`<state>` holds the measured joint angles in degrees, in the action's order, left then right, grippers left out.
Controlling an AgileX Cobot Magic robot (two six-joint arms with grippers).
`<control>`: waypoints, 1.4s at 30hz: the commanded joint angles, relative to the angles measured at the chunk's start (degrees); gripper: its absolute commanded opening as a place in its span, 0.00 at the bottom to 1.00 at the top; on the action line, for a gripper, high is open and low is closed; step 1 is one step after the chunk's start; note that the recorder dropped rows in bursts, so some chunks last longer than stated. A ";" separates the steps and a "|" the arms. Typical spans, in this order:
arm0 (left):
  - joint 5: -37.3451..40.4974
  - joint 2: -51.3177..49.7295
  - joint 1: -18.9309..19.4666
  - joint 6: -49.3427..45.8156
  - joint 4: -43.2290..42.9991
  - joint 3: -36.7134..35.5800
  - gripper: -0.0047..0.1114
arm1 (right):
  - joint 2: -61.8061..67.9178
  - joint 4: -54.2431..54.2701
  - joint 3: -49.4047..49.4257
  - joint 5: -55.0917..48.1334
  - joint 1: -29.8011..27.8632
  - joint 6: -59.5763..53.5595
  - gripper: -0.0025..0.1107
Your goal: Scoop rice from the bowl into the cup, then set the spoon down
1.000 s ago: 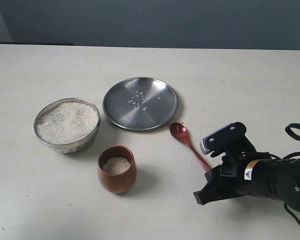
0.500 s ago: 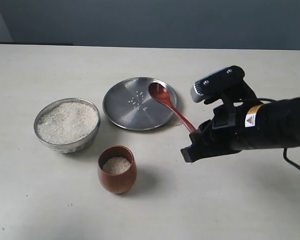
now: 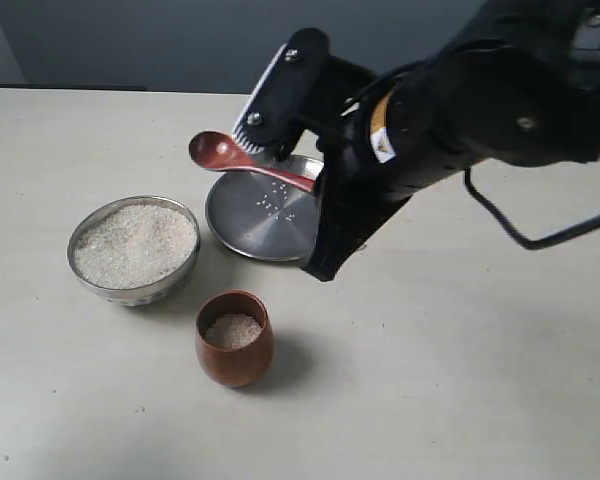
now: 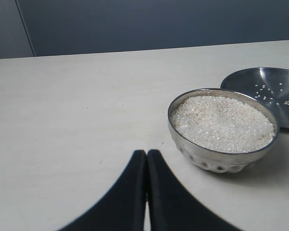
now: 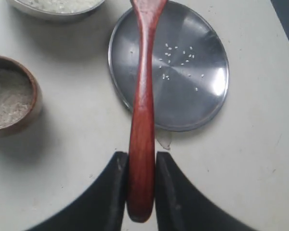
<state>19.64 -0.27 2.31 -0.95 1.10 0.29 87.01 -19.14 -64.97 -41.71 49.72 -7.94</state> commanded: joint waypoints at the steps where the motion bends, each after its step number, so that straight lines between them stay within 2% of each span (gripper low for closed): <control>1: -0.50 0.27 0.12 0.26 -0.15 -0.29 0.04 | 6.03 -8.57 -5.54 -5.25 5.24 3.16 0.02; 9: -0.50 0.27 0.12 0.26 -0.15 -0.29 0.04 | 18.93 -29.17 -13.45 -17.37 14.98 7.94 0.02; 16: -0.50 0.27 0.12 0.26 -0.15 -0.29 0.04 | 26.26 -39.90 -18.84 -24.16 19.19 9.61 0.02; 24: -0.50 0.27 0.12 0.26 -0.15 -0.29 0.04 | 32.38 -39.33 -23.87 -25.73 20.62 9.61 0.02; 32: -0.50 0.27 0.12 0.26 -0.15 -0.29 0.04 | 34.47 -38.33 -23.87 -24.53 21.73 9.61 0.02; 36: -0.50 0.27 0.12 0.26 -0.15 -0.29 0.04 | 34.47 -34.24 -25.04 -22.41 21.73 11.79 0.02; 42: -0.50 0.27 0.12 0.26 -0.15 -0.29 0.04 | 34.47 -24.97 -31.90 -19.12 21.61 13.75 0.02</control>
<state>19.64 -0.27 2.31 -0.95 1.10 0.29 121.62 -45.51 -95.80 -61.09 71.35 5.41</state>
